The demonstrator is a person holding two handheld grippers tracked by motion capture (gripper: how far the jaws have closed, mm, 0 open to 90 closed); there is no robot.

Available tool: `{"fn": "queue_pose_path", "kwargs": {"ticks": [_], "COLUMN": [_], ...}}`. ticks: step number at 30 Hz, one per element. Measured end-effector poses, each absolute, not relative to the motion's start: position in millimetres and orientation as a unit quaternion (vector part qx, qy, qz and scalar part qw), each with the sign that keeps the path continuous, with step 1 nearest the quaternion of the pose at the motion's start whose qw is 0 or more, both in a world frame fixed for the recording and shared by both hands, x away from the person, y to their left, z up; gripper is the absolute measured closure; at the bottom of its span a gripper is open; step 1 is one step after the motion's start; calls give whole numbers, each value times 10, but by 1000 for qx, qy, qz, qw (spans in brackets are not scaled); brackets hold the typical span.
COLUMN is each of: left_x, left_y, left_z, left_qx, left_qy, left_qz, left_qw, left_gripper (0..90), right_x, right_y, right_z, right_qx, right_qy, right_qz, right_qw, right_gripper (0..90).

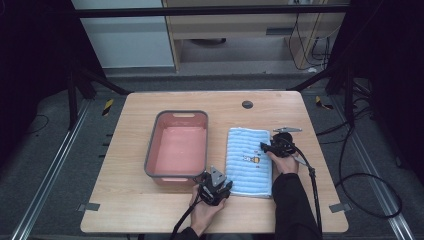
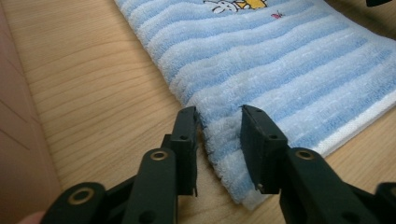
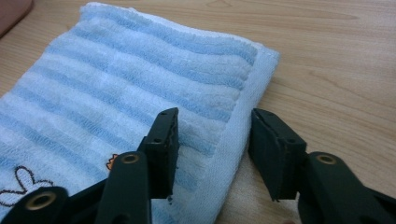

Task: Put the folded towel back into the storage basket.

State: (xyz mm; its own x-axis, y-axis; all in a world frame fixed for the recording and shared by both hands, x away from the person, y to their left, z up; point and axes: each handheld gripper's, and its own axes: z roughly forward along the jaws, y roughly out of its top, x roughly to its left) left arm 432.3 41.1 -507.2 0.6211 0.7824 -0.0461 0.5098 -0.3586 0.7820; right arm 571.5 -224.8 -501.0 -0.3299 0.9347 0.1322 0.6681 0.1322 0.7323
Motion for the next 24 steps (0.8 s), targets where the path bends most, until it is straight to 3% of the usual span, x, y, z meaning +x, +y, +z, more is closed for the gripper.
{"fn": "queue_pose_path", "kwargs": {"ticks": [6,8,24], "left_x": [4327,4327,4260], "left_y": [402,392,430], "left_z": [-5067,-5059,-4880], "left_qx": [802,801,794], "left_qy": [411,414,399], "left_qz": [157,156,154], "left_qw": [404,404,432], "left_gripper": [788,826,860], "right_x": [5698,5694,5555], "right_y": [-2200,-2195,-2216], "right_z": [-5008,-5001,-4721], "right_qx": [540,537,511], "right_qy": [736,738,732], "right_qz": [371,372,416], "right_qw": [169,169,172], "right_gripper": [776,803,838]}}
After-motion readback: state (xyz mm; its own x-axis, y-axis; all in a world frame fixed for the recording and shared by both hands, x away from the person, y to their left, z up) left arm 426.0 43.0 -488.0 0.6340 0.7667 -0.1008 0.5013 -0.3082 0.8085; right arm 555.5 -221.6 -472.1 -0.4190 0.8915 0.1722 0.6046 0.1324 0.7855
